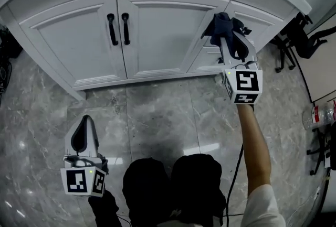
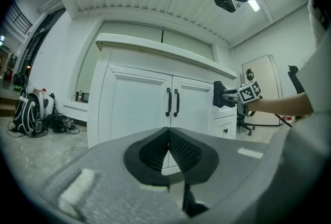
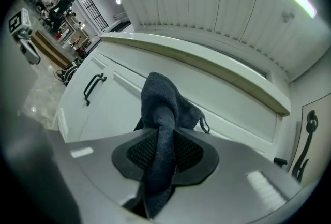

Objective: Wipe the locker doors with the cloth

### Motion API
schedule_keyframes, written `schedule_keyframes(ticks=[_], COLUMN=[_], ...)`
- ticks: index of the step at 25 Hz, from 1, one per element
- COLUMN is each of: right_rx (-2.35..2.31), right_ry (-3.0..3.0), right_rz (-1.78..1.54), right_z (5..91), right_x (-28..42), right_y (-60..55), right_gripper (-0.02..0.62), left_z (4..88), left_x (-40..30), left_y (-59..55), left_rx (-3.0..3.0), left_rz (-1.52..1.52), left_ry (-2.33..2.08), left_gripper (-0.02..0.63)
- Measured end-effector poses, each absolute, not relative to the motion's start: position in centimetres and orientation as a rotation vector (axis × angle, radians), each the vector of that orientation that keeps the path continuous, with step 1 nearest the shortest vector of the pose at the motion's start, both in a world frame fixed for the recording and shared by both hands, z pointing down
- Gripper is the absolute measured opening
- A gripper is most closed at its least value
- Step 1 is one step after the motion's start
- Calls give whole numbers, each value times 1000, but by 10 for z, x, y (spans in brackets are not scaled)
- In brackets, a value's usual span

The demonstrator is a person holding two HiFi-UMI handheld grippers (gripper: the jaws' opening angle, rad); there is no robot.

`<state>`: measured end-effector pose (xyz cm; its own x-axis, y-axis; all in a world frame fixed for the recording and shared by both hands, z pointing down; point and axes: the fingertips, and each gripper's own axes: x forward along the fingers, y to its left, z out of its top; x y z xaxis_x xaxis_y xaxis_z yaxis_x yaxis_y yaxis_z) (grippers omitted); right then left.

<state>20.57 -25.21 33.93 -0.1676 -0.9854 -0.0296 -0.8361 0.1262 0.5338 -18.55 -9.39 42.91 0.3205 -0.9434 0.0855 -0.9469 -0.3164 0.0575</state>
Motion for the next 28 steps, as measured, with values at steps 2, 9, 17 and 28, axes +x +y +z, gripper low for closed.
schedule_keyframes(ticks=[2, 9, 17, 28], right_rx=[1794, 1676, 1677, 1673], right_ry=[-2053, -2075, -2042, -2039], right_rz=[-657, -715, -703, -689], right_z=[322, 307, 308, 308], right_x=[217, 238, 308, 349], right_y=[-259, -293, -297, -297], right_gripper=[81, 83, 83, 83], left_z=[426, 412, 389, 391], left_x=[-180, -152, -106, -25], left_y=[-97, -93, -95, -100], left_rx=[2470, 2428, 2441, 2540], left_rz=[29, 75, 149, 147], left_ry=[-1779, -1876, -1929, -1757], left_gripper=[2, 2, 2, 2])
